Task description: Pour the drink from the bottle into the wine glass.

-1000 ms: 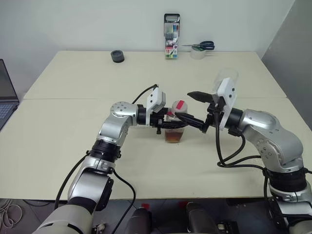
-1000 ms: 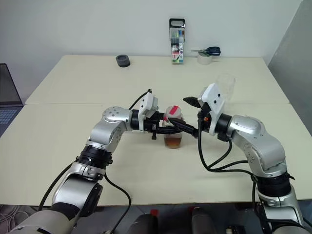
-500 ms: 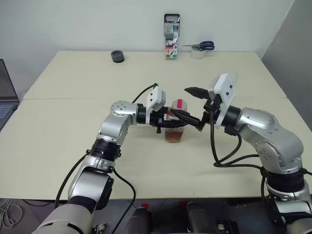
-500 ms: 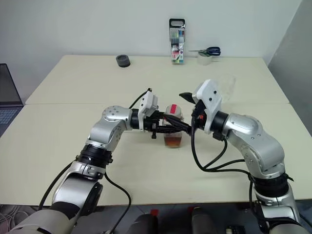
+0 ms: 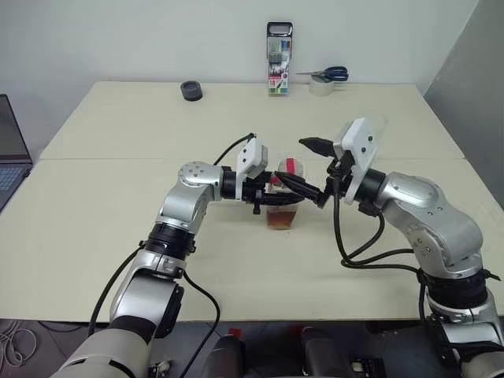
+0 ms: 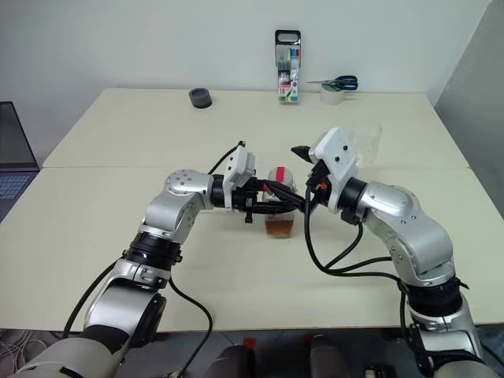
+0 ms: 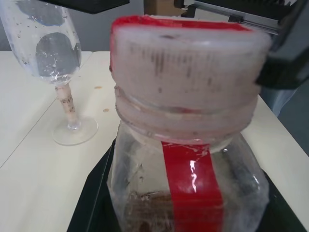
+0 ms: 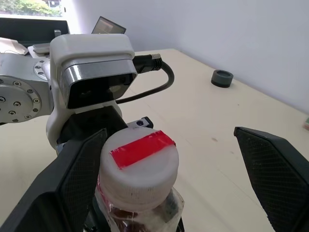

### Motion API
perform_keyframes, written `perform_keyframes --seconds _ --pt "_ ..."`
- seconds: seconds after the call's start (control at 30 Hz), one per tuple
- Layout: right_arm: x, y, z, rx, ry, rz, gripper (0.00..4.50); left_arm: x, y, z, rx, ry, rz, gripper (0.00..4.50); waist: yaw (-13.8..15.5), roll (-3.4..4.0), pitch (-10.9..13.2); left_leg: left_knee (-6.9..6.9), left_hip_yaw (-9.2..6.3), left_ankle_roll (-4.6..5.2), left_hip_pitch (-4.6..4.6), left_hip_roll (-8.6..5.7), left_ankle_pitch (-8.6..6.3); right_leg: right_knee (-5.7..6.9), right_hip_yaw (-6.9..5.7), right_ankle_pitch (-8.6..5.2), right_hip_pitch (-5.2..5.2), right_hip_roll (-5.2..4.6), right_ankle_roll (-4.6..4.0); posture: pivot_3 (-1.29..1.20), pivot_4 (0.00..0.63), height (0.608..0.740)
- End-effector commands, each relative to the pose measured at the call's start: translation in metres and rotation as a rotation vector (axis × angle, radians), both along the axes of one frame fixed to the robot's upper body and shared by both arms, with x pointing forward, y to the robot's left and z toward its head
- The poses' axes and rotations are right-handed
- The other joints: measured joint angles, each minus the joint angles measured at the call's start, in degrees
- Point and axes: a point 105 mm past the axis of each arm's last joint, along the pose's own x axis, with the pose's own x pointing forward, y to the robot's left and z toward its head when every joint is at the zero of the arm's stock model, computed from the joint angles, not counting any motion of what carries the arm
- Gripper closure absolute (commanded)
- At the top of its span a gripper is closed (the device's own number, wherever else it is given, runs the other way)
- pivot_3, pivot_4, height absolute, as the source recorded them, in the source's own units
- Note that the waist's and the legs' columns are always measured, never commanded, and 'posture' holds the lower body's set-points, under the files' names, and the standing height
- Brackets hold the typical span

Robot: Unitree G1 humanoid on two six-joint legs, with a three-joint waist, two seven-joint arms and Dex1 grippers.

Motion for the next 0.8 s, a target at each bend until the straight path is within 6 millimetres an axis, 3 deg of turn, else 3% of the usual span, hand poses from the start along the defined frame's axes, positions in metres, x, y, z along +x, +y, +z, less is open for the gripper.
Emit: perform_keyframes --seconds 0.03,0.8 --pt "-0.0025 -0.0132 0.0130 0.018 -0.039 -0.039 0.00 -0.0030 -0.0030 0.0170 -0.033 -0.056 -0.028 2.79 0.00 0.00 0.00 0.00 0.01 0.00 0.00 0.00 0.00 -0.01 0.01 0.00 0.00 0.00 0.00 0.00 0.150 0.740" --pt "-0.0075 -0.0183 0.0101 0.003 -0.015 -0.034 0.00 -0.0025 -0.0012 0.0151 -0.024 -0.057 -0.026 2.79 0.01 0.00 0.00 0.00 0.02 0.02 0.00 0.00 -0.01 0.00 0.01 0.00 0.00 0.00 0.00 0.00 0.150 0.740"
